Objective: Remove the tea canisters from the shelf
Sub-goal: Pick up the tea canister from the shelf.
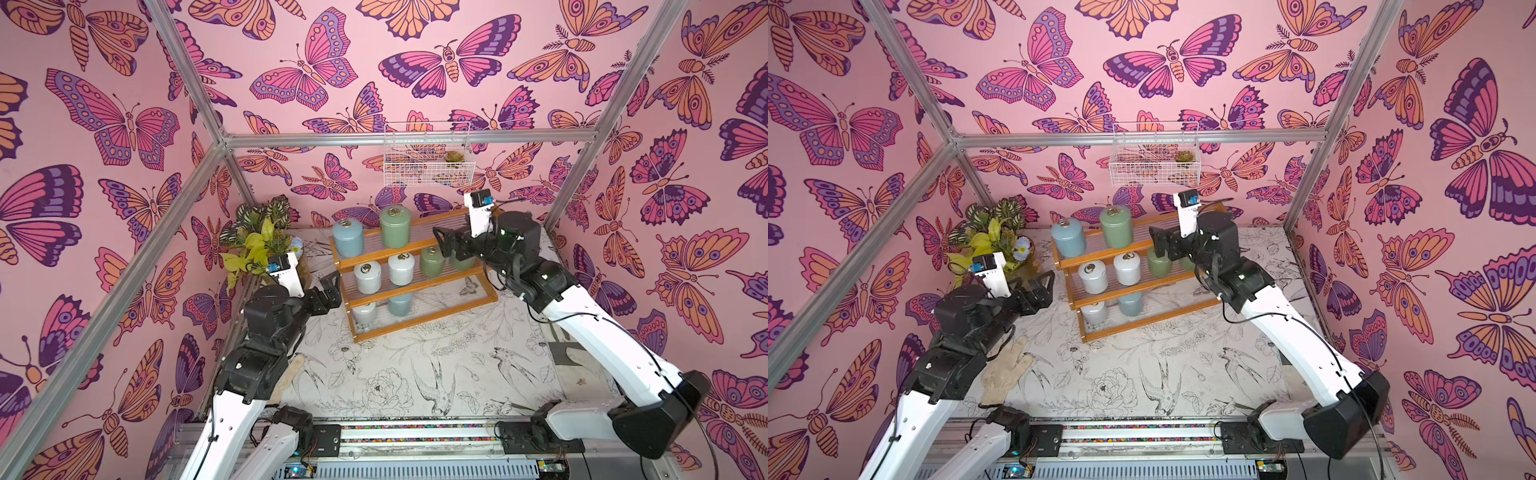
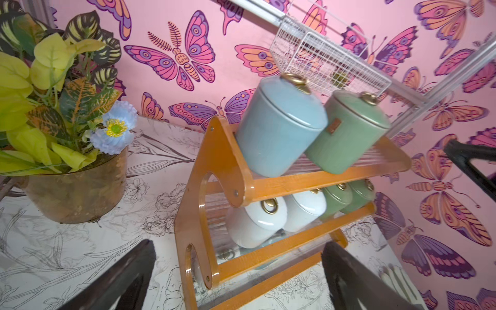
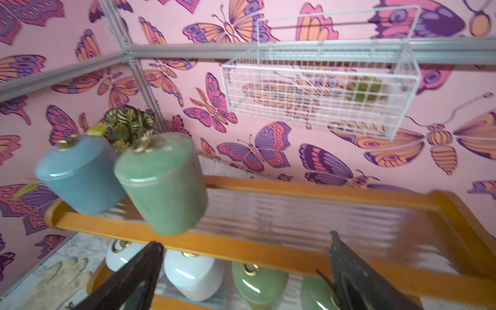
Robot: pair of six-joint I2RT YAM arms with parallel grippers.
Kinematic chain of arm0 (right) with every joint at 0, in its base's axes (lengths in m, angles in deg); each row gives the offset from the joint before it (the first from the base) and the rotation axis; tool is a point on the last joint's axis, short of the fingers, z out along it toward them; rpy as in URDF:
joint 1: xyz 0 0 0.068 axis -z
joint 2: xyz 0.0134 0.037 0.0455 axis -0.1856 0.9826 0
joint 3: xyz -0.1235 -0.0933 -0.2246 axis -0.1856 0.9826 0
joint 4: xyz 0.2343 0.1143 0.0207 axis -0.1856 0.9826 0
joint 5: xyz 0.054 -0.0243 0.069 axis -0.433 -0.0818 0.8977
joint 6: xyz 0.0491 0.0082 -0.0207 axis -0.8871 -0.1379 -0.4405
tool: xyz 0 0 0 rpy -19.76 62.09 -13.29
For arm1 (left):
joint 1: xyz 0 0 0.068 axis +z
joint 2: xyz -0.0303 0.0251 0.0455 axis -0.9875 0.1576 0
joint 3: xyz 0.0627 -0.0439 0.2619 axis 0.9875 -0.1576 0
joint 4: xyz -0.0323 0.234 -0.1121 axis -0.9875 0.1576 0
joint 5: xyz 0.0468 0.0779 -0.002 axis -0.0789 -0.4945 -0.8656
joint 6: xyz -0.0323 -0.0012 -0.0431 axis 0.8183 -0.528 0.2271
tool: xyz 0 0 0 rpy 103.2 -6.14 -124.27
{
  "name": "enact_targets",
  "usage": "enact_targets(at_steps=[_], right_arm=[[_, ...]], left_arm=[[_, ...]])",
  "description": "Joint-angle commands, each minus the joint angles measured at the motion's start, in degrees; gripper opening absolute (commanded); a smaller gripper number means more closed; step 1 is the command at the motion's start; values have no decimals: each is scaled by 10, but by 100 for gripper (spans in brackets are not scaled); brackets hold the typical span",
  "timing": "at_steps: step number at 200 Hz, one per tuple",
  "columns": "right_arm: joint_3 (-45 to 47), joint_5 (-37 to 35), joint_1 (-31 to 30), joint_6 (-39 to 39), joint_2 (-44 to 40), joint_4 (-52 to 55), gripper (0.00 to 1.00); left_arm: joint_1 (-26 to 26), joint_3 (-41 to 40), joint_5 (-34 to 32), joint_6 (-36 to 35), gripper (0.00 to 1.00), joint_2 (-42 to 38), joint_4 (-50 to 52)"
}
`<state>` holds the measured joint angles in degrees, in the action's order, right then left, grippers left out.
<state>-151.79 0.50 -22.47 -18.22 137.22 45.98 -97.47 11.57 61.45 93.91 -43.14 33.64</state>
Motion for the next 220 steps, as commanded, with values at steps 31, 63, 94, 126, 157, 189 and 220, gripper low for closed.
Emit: enact_targets(at_steps=[31, 63, 94, 126, 157, 189, 220], right_arm=[[-131, 118, -6, -7, 91, 2, 99], [-152, 168, -7, -27, 139, -38, 99], [-176, 206, -6, -38, 186, -70, 99], [-202, 227, -8, -35, 232, -87, 99], [-217, 240, -12, -16, 256, -83, 99], [-225, 229, -15, 17, 265, -50, 99], [-227, 221, -19, 65, 271, -12, 99]], left_arm=[[-2, 9, 42, -2, 100, -14, 37], [-3, 11, 43, -4, 100, -13, 38], [-3, 1, 47, 2, 100, -17, 39], [-3, -9, 47, 3, 100, -25, 40], [-3, -9, 47, 3, 100, -30, 47], [-3, -6, 44, 0, 100, -33, 51], [-3, 1, 40, -8, 100, -26, 58]])
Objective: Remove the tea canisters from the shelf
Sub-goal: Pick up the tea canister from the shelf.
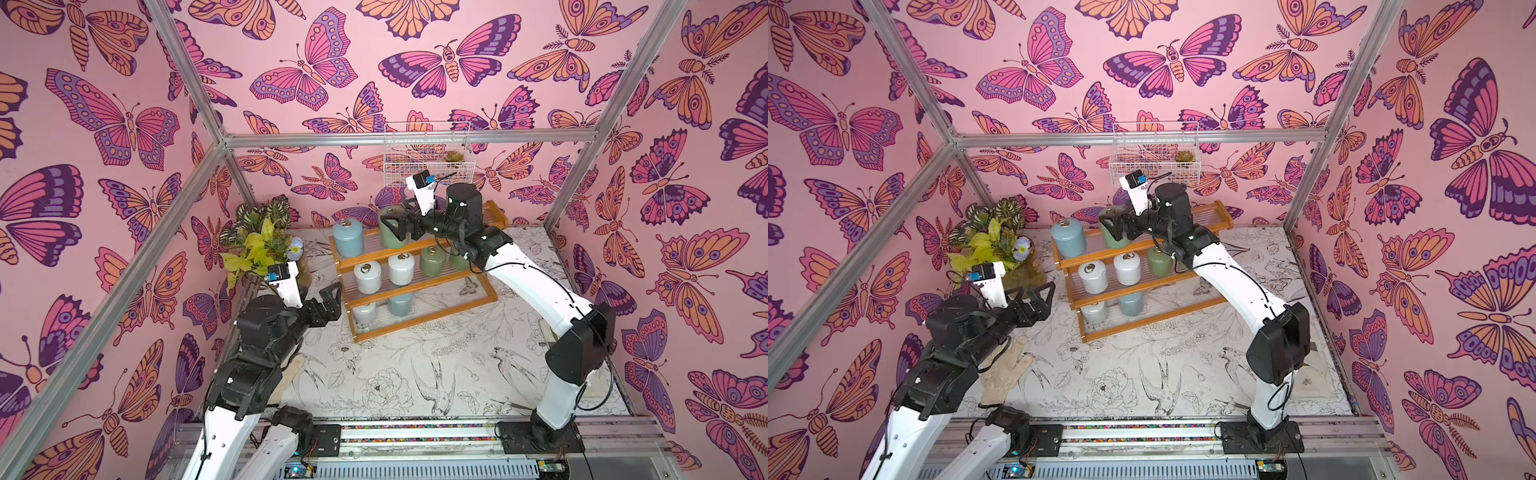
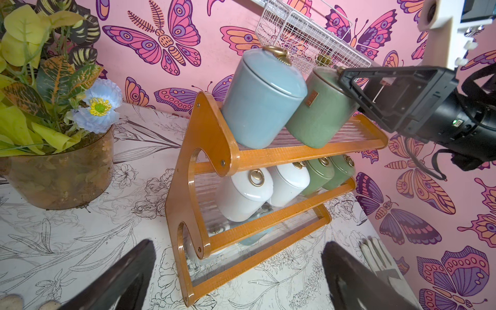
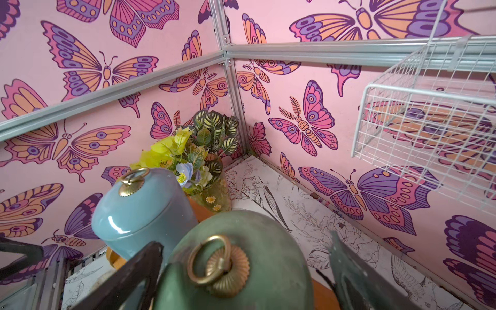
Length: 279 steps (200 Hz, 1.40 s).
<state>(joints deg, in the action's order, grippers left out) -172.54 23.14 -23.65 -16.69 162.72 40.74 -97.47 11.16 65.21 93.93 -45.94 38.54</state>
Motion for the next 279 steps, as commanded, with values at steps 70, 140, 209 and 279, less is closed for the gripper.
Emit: enact_targets(at_steps=[70, 140, 209, 279], right_arm=[[0, -39, -13, 61, 34, 9, 99], [61, -74, -19, 75, 15, -84, 57], [132, -91, -19, 100, -19, -240, 44], [118, -94, -18, 127, -59, -243, 43]], left_arm=[[-3, 22, 5, -26, 100, 30, 12], [-3, 24, -8, -40, 100, 41, 14], [-3, 38, -15, -56, 100, 71, 15], [-3, 43, -20, -57, 100, 89, 15]])
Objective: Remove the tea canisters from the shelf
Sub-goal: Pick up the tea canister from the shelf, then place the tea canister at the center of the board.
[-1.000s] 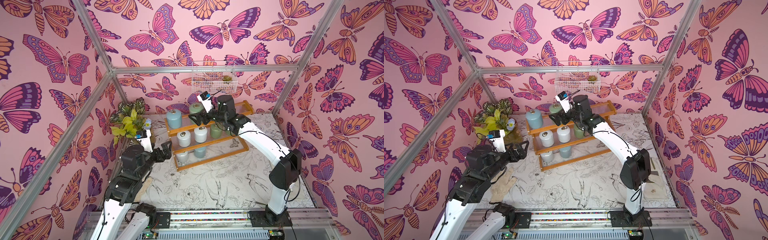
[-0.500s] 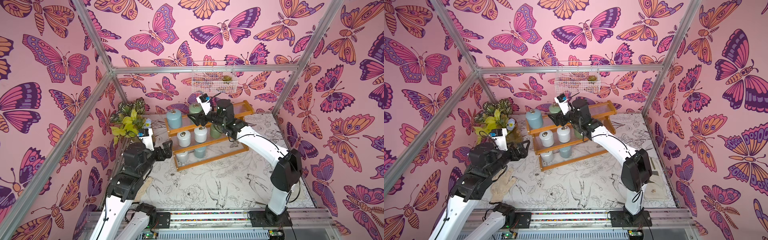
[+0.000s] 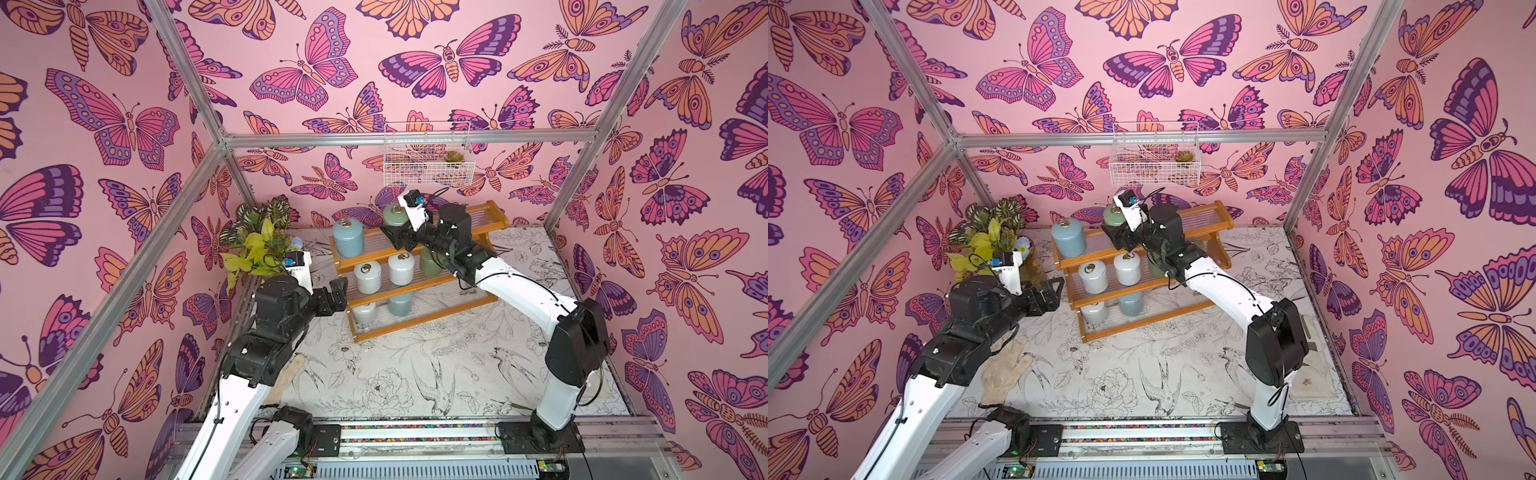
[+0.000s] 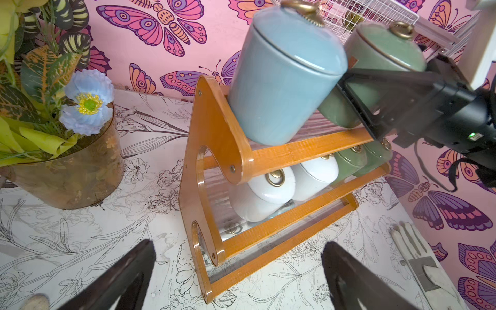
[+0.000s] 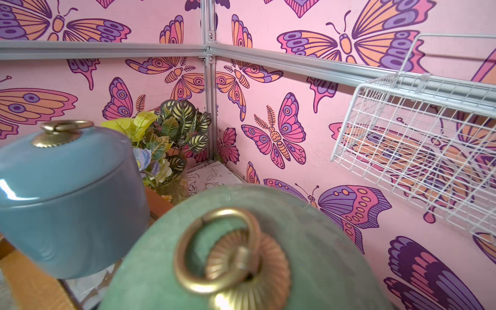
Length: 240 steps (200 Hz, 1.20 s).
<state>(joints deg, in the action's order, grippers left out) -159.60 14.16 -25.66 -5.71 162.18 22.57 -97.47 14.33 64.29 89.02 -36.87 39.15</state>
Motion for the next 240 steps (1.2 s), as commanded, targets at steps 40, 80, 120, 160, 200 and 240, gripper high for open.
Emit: enact_targets(at_steps=[40, 80, 120, 160, 200, 240], right_arm=[[19, 7, 2, 17, -108, -60, 42], [92, 31, 1, 1, -190, -64, 43], [223, 32, -15, 5, -281, -82, 43], [332, 37, -57, -16, -340, -86, 43], [421, -7, -121, -46, -319, -149, 43], [458, 13, -156, -65, -243, -220, 44]], left_arm=[[-3, 9, -14, -9, 100, -4, 9], [-3, 8, -28, -6, 100, -8, 9], [-3, 2, -36, 2, 100, -15, 9], [-3, -4, -67, -3, 100, -35, 9], [-3, -3, -86, -6, 100, -31, 8], [-3, -6, -99, 2, 100, -17, -9]])
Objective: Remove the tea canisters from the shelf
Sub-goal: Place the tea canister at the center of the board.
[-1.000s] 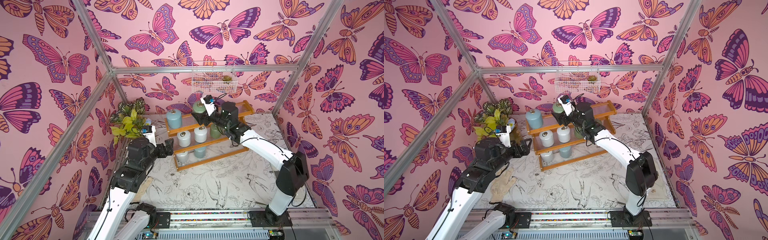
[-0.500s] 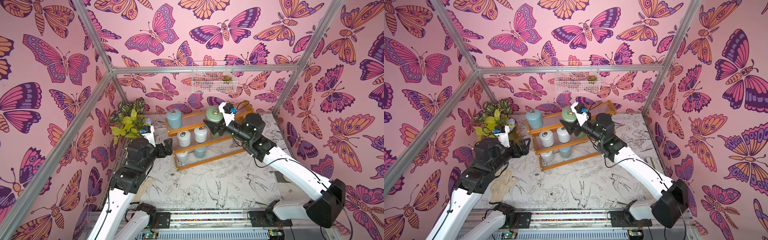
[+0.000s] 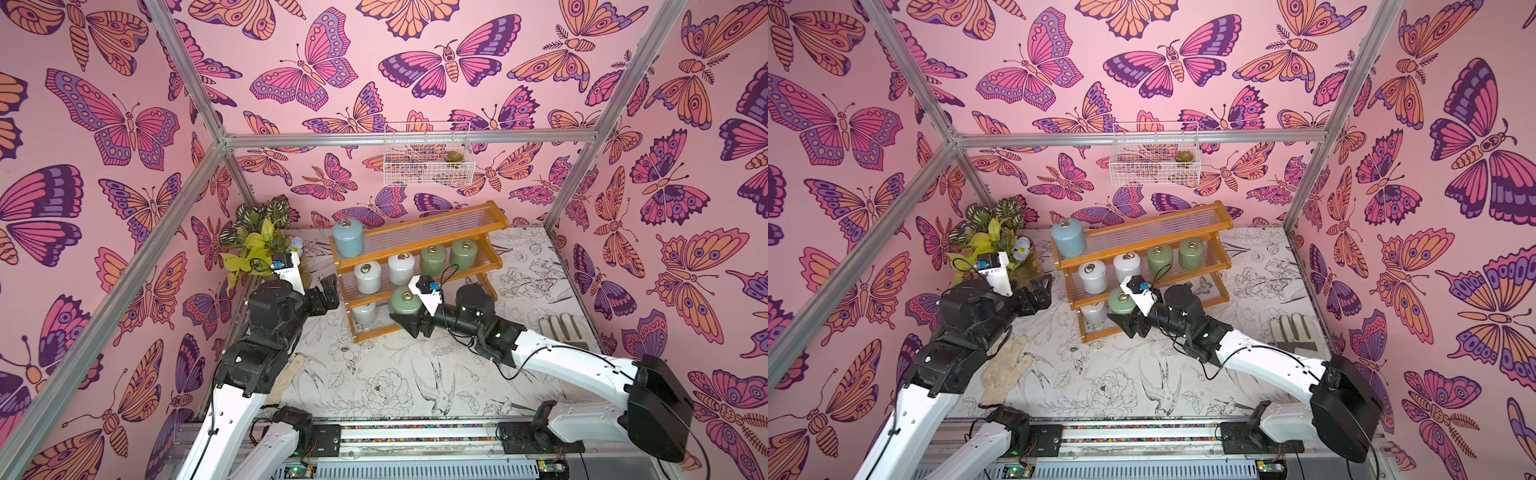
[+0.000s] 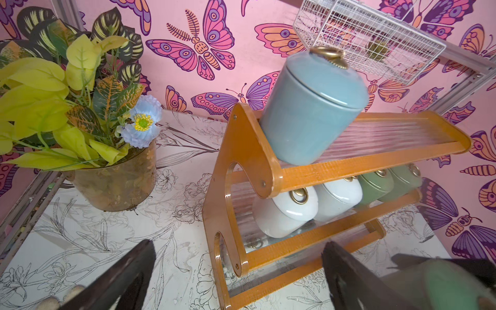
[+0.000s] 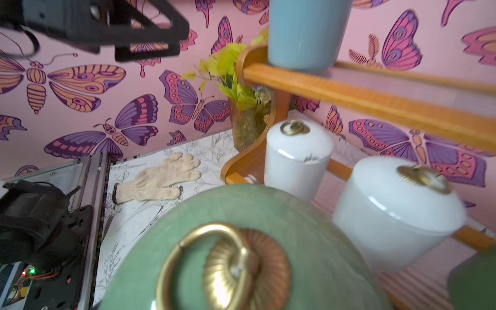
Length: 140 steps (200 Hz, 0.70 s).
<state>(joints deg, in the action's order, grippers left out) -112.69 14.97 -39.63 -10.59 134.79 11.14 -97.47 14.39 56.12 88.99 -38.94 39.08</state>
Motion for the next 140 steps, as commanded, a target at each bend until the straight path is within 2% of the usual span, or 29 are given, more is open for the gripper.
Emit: enact_targets(at_steps=[1, 29, 73, 114, 140], right_arm=[[-11, 6, -17, -16, 32, -106, 44], [-5, 52, -33, -8, 96, -157, 43], [20, 137, -52, -4, 218, -319, 42], [36, 118, -90, 9, 329, -469, 43], [18, 117, -109, 16, 364, -480, 44]], left_arm=[[-3, -7, -17, 3, 100, 4, -10], [-3, -32, -20, 17, 100, -5, -41], [-3, -44, -16, 16, 100, 6, -43], [-2, -46, -10, 16, 100, 6, -46], [-3, -47, 4, 15, 100, 10, -45]])
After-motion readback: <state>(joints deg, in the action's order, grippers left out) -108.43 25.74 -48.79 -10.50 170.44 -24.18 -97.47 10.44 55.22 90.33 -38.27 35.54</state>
